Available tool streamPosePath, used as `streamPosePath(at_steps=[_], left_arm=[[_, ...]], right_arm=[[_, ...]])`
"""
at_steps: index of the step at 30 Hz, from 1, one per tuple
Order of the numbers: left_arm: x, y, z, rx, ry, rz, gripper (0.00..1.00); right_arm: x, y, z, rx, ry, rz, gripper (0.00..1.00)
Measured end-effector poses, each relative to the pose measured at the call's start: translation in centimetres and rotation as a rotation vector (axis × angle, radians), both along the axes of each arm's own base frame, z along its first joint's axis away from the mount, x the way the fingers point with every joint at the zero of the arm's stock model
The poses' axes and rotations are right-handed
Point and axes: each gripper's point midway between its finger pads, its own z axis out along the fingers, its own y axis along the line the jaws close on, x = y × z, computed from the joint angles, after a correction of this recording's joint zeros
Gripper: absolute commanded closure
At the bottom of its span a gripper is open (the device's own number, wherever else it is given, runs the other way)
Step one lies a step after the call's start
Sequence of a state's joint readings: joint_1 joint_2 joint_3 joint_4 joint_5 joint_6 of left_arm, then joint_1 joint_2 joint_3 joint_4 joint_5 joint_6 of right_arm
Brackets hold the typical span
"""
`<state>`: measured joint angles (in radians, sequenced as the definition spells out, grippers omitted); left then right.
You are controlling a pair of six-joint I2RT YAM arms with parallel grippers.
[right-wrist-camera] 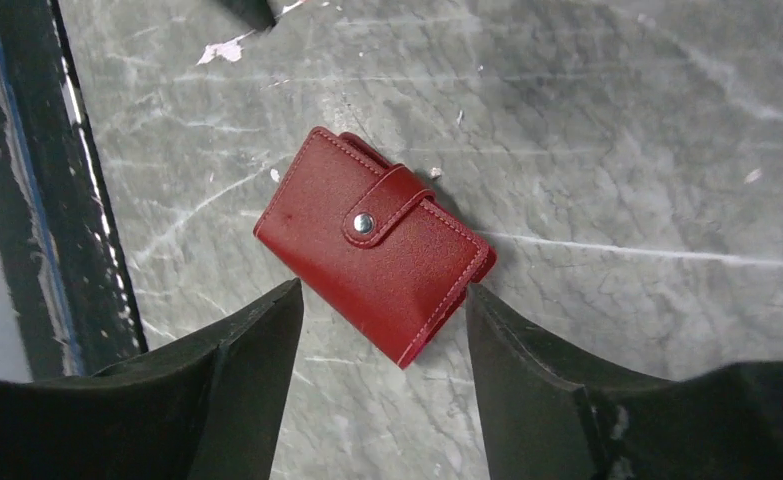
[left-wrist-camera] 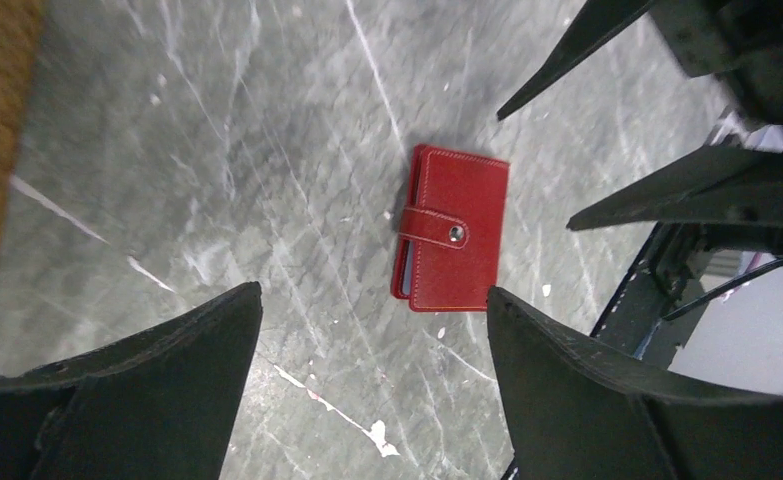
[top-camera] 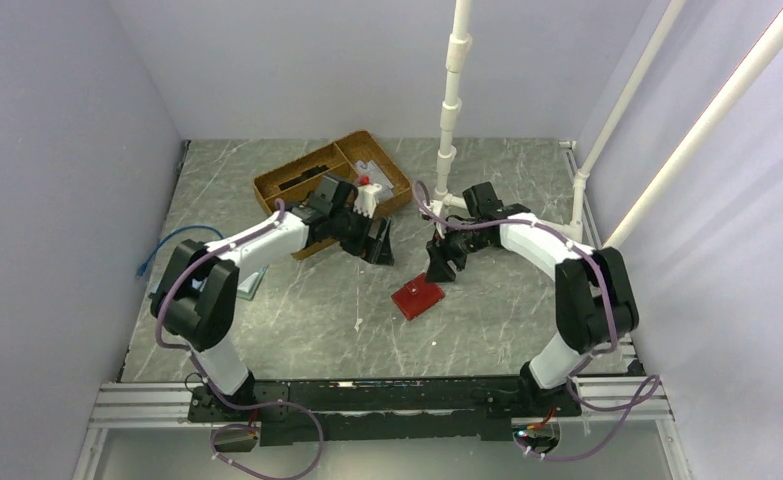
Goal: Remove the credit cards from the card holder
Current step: Pick up the card holder from the center of the board.
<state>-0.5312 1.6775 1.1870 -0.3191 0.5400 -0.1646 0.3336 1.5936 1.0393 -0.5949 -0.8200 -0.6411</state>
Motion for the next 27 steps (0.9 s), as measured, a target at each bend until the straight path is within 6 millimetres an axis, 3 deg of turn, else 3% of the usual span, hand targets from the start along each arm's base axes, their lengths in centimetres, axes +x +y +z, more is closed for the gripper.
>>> streamPosePath(at_steps=[3, 7, 11, 19, 21, 27], left_arm=[[-1.1, -0.4, -2.0, 0.059, 0.026, -0.026, 0.08], [-1.7, -1.4, -1.9, 0.055, 0.013, -0.052, 0.11], [-1.8, -1.7, -2.1, 0.044, 0.037, -0.044, 0.22], [-3.0, -2.6, -5.2, 0.069, 0.157, -0.046, 0.23], [-3.6, -2.9, -5.3, 0.074, 0.166, -0.057, 0.23], [-4.3, -3.7, -5.1, 0.064, 0.188, -0.062, 0.24]], right_arm=[[0.3, -0.1, -1.5, -0.013, 0.104, -0.052, 0.45], [0.8, -0.7, -3.6, -0.021, 0.219, -0.109, 0.48], [0.6, -1.4, -5.4, -0.043, 0.304, -0.15, 0.5], [0.3, -1.3, -6.4, -0.058, 0.372, -0.163, 0.51], [0.2, -1.3, -6.4, -0.059, 0.378, -0.166, 0.56], [0.0, -0.9, -6.5, -0.041, 0.423, -0.174, 0.9]])
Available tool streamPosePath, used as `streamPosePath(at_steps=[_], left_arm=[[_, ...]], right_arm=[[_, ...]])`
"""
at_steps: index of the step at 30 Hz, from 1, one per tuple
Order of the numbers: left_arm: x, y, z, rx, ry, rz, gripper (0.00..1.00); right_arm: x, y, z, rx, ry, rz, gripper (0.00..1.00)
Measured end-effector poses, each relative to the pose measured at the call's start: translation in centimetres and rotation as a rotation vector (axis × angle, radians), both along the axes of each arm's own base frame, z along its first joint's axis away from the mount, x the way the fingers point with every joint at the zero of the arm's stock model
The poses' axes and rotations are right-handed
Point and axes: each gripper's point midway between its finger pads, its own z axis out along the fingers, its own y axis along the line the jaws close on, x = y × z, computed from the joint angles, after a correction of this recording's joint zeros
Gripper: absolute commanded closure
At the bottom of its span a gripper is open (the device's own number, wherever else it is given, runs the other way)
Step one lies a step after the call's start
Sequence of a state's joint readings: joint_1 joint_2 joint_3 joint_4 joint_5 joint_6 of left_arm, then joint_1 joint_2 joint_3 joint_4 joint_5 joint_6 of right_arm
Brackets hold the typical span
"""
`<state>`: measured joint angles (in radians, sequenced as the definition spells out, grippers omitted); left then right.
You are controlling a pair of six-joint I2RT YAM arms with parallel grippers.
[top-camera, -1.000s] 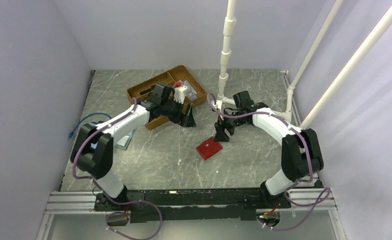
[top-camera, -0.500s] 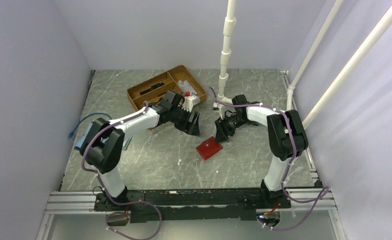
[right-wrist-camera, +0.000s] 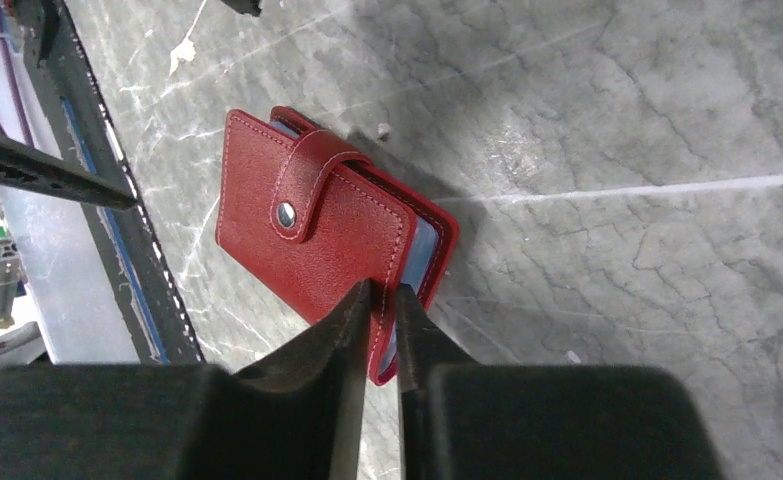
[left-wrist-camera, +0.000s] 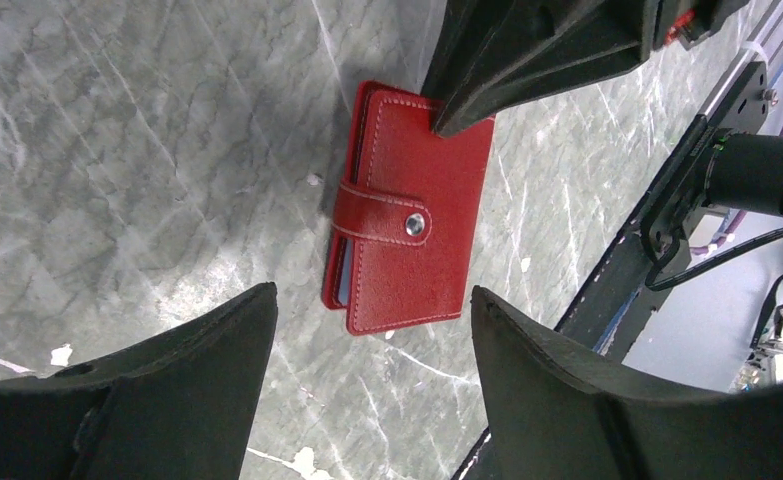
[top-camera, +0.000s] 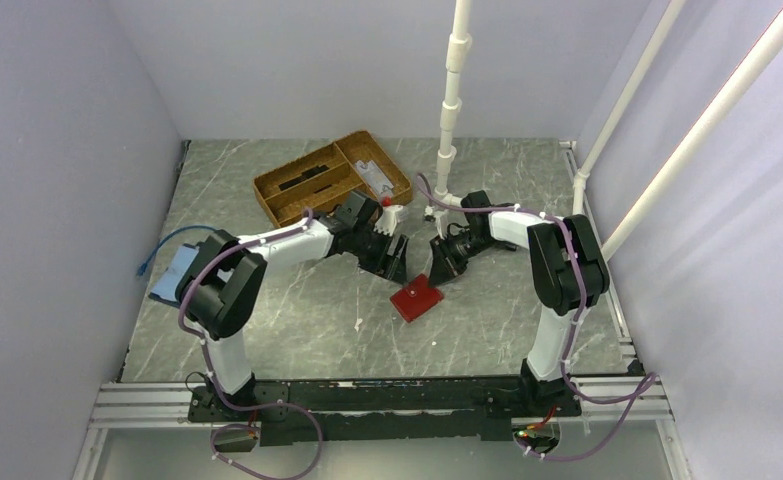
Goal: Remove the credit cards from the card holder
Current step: Pick up the card holder from the center of the board.
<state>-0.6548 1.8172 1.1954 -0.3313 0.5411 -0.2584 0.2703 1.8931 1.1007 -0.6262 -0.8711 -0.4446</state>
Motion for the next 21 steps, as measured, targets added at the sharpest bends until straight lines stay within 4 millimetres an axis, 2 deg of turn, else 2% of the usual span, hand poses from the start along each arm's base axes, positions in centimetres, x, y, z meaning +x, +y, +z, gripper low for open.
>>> streamPosePath(at_steps=[4, 10, 14, 21], left_arm=[[-0.2, -0.4, -0.2, -0.009, 0.017, 0.003, 0.24], [-0.9, -1.0, -0.4, 0.012, -0.006, -0.021, 0.23], [-1.1, -1.3, 0.0, 0.054, -0.105, -0.04, 0.23], [-1.8, -1.7, 2.3, 0.12, -0.326, -0.049, 0.28]], right_arm=[[0.0, 0.4, 0.4, 0.027, 0.012, -0.001, 1.0], [-0.3, 1.1, 1.4, 0.092, 0.023, 0.014, 1.0], [-0.6, 1.6, 2.1, 0.141, 0.038, 0.022, 1.0], [-0.5, 2.0, 3.4, 0.18, 0.028, 0.021, 1.0]])
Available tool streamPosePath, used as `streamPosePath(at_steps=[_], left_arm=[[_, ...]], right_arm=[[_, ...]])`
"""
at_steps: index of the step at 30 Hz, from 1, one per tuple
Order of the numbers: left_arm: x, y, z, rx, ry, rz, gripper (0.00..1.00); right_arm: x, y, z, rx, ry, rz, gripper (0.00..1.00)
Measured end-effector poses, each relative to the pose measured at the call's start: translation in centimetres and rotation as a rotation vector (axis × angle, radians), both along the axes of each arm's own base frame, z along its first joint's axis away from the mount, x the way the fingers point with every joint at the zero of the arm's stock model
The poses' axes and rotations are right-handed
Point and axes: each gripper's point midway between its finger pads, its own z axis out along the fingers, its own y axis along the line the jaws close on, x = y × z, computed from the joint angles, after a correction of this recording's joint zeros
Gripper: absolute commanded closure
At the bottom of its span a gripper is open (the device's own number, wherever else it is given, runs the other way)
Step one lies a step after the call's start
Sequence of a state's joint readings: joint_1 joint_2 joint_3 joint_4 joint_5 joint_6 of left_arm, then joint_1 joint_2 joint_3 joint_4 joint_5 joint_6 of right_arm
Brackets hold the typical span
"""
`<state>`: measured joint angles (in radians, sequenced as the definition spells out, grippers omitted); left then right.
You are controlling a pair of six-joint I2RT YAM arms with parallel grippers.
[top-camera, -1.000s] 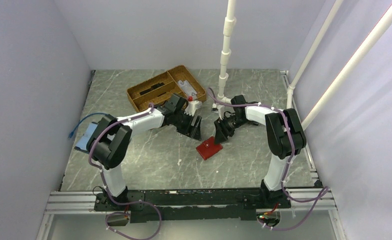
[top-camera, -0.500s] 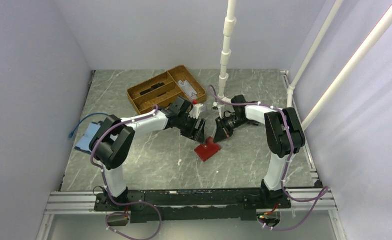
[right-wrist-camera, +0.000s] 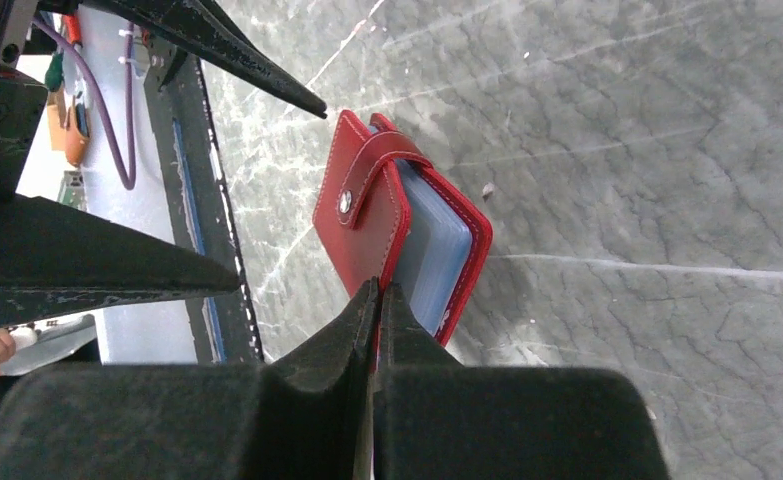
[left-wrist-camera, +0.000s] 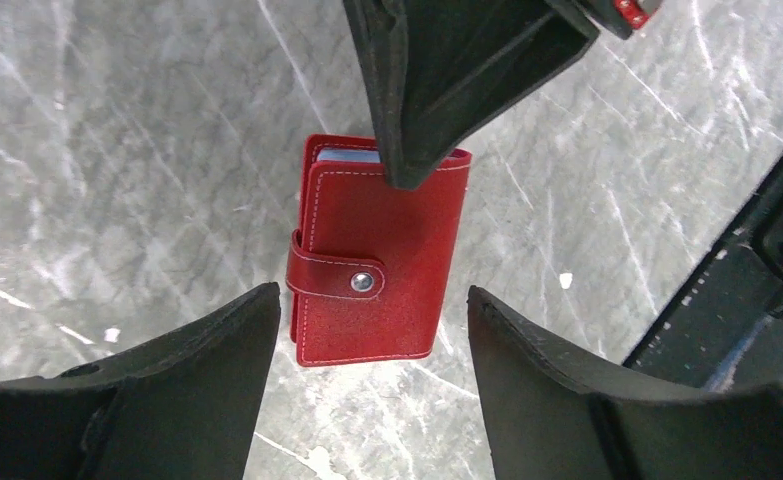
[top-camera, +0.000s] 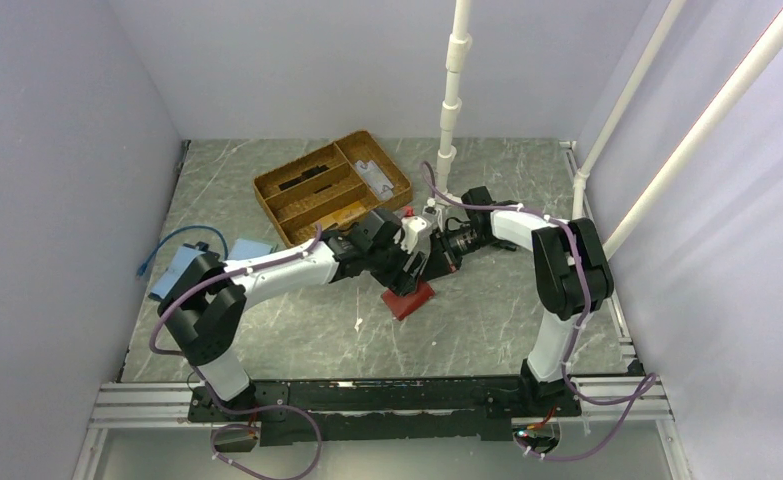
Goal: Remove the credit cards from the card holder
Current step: Pick up the card holder from the center of the board, then open the card holder at the center of the board.
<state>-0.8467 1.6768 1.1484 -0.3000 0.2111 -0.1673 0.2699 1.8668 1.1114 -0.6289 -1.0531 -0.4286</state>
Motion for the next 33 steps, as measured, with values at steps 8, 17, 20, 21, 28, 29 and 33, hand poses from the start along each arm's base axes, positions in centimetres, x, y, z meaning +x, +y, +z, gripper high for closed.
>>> streamPosePath(at_steps=[8, 17, 20, 21, 28, 29, 33], left_arm=[[1.3, 1.2, -0.1, 0.09, -0.101, 0.085, 0.34], [0.5, 1.0, -0.3, 0.133, -0.129, 0.09, 0.33], [0.4, 0.8, -0.4, 0.134, -0.128, 0.092, 0.33], [0.4, 0.8, -0.5, 0.135, -0.125, 0.095, 0.35], [0.9, 0.9, -2.2, 0.18, -0.102, 0.133, 0.4], [0.9, 0.9, -2.4, 0.185, -0.101, 0.135, 0.4], [1.0, 1.0, -2.6, 0.2, -0.098, 0.15, 0.49]], right_arm=[[0.6, 0.2, 1.1, 0.014, -0.037, -0.014, 1.0], [0.6, 0.3, 1.1, 0.02, -0.025, -0.025, 1.0], [0.5, 0.5, 1.3, 0.037, -0.015, -0.026, 1.0], [0.5, 0.6, 1.4, 0.044, -0.012, -0.026, 1.0], [0.4, 0.9, 1.8, 0.073, -0.002, -0.028, 1.0], [0.4, 0.9, 1.9, 0.076, 0.002, -0.028, 1.0], [0.3, 1.0, 2.0, 0.09, 0.007, -0.026, 1.0]])
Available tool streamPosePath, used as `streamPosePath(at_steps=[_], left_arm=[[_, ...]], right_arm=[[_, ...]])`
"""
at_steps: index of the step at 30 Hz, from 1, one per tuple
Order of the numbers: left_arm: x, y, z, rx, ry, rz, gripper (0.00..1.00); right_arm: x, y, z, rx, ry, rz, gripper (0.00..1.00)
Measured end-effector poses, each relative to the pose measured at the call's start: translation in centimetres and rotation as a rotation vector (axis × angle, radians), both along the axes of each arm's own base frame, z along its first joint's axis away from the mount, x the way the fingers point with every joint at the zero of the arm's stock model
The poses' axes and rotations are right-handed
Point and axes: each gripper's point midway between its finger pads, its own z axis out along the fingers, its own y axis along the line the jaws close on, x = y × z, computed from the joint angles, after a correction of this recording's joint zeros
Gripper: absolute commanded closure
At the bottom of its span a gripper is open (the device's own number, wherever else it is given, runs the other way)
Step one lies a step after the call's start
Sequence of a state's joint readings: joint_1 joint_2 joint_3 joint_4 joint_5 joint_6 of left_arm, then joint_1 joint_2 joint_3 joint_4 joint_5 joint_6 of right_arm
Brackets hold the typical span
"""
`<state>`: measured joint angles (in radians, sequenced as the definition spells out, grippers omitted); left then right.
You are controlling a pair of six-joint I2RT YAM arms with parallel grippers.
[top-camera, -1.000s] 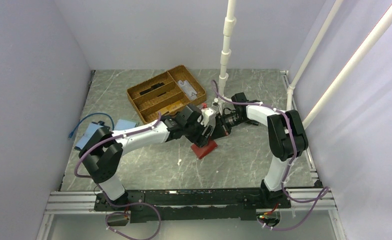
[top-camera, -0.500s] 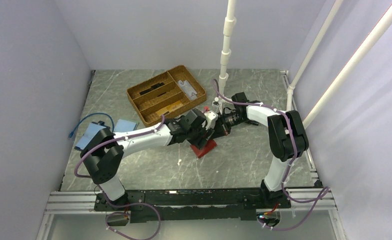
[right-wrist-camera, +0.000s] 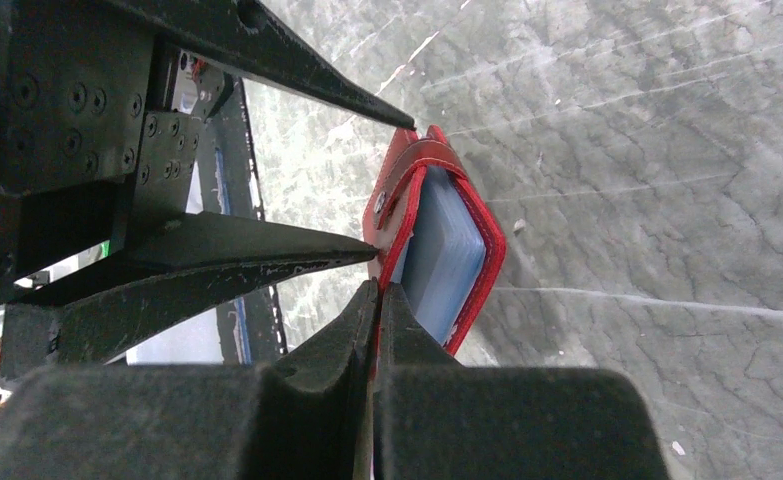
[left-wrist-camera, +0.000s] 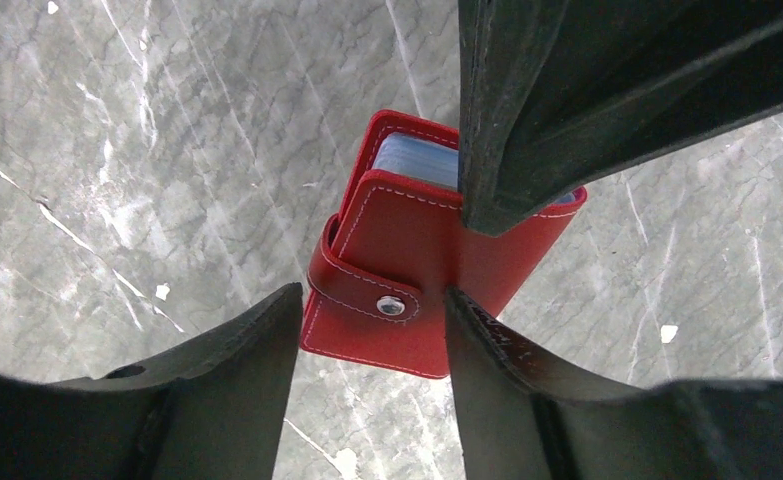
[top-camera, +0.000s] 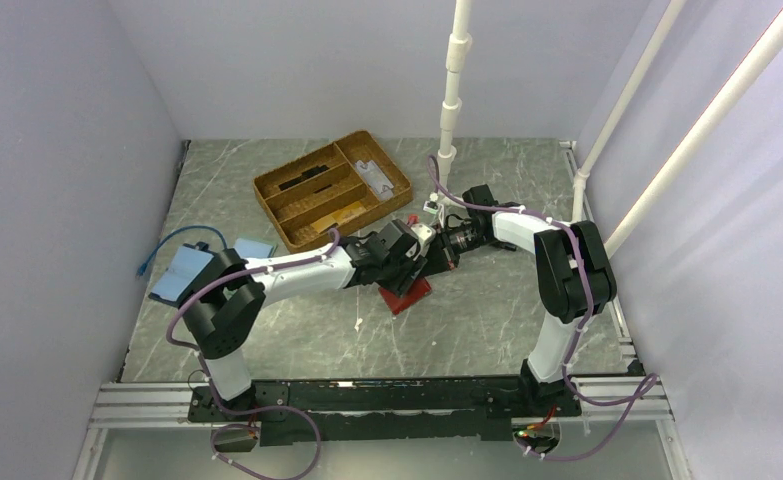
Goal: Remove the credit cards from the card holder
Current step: Open the card holder at the center of the board.
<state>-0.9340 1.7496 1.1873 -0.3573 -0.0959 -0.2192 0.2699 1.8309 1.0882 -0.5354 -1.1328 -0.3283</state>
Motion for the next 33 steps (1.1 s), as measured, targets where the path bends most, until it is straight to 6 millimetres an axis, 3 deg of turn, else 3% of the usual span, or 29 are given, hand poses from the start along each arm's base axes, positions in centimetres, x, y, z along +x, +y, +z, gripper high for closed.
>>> streamPosePath(at_steps=[4, 8, 11, 27, 33], left_arm=[[0.1, -0.2, -0.1, 0.007, 0.004, 0.005, 0.62], [0.2, -0.3, -0.1, 0.013, 0.006, 0.008, 0.87], [0.2, -0.2, 0.1, 0.023, -0.002, 0.008, 1.0], [0.6, 0.4, 0.5, 0.026, 0.028, -0.021, 1.0], [1.4, 1.0, 1.6, -0.013, 0.033, -0.012, 1.0]], right_arm=[[0.0, 0.1, 0.1, 0.007, -0.002, 0.0, 1.0], [0.1, 0.2, 0.2, 0.017, -0.001, 0.002, 1.0], [0.1, 0.2, 0.3, 0.024, -0.002, 0.004, 1.0], [0.1, 0.2, 0.2, 0.024, -0.025, 0.014, 1.0], [0.1, 0.2, 0.2, 0.025, -0.026, 0.014, 1.0]])
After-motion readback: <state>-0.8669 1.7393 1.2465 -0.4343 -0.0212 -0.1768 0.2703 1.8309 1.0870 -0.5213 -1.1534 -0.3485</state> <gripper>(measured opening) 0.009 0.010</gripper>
